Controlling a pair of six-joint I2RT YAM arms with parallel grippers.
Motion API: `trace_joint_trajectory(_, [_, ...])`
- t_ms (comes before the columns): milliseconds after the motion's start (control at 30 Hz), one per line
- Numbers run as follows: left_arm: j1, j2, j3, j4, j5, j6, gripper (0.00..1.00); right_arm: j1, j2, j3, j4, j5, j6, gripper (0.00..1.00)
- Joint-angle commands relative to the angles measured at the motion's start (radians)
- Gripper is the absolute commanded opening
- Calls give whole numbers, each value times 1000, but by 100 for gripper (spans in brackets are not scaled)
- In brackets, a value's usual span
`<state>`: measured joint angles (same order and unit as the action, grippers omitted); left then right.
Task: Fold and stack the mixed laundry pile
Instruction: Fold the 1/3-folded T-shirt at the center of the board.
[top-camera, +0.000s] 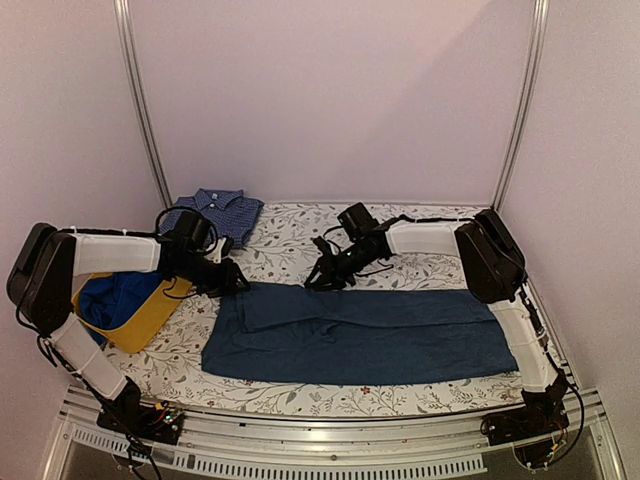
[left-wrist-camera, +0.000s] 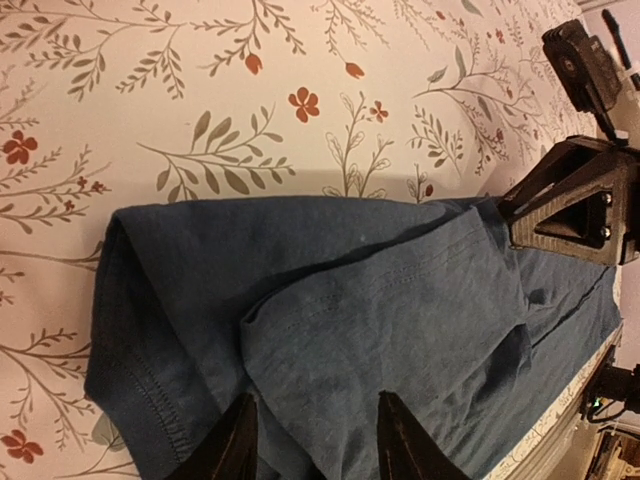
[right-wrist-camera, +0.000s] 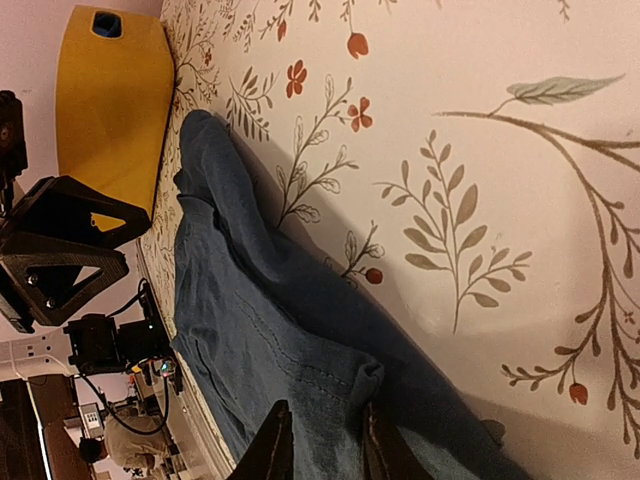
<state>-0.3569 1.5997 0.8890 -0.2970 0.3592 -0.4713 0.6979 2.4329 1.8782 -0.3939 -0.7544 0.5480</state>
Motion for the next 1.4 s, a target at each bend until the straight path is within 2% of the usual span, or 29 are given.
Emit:
trace_joint_trajectory(0, [16, 21, -5, 17, 10, 17, 41, 9, 32, 30, 10, -19, 14, 23])
trace_joint_trajectory(100, [17, 33, -5, 30, 14, 19, 40, 9, 40, 34, -12, 3, 14, 28])
trace_joint_trajectory(267, [18, 60, 2, 49, 30, 21, 38, 9, 56, 35, -30, 13, 10, 27])
trace_joint_trajectory(533, [19, 116, 41, 55, 9, 29, 36, 11, 45, 36, -4, 8, 12, 17])
trace_joint_trajectory(667, [18, 148, 75, 29, -27, 34, 37, 9, 53, 41, -4, 12, 16, 23])
trace_joint_trajectory(900, [18, 170, 97, 28, -25, 38, 36, 10, 70, 63, -2, 16, 11, 24])
trace_joint_trajectory(1067, [19, 175, 96, 34, -15, 45, 27, 9, 86, 81, -1, 14, 8, 19])
trace_joint_trajectory(1300, [18, 164, 92, 41, -1, 49, 0, 10, 76, 84, -3, 3, -3, 0])
trace_joint_trajectory(1367, [19, 148, 90, 42, 2, 51, 0, 11, 58, 78, -2, 3, -12, 0])
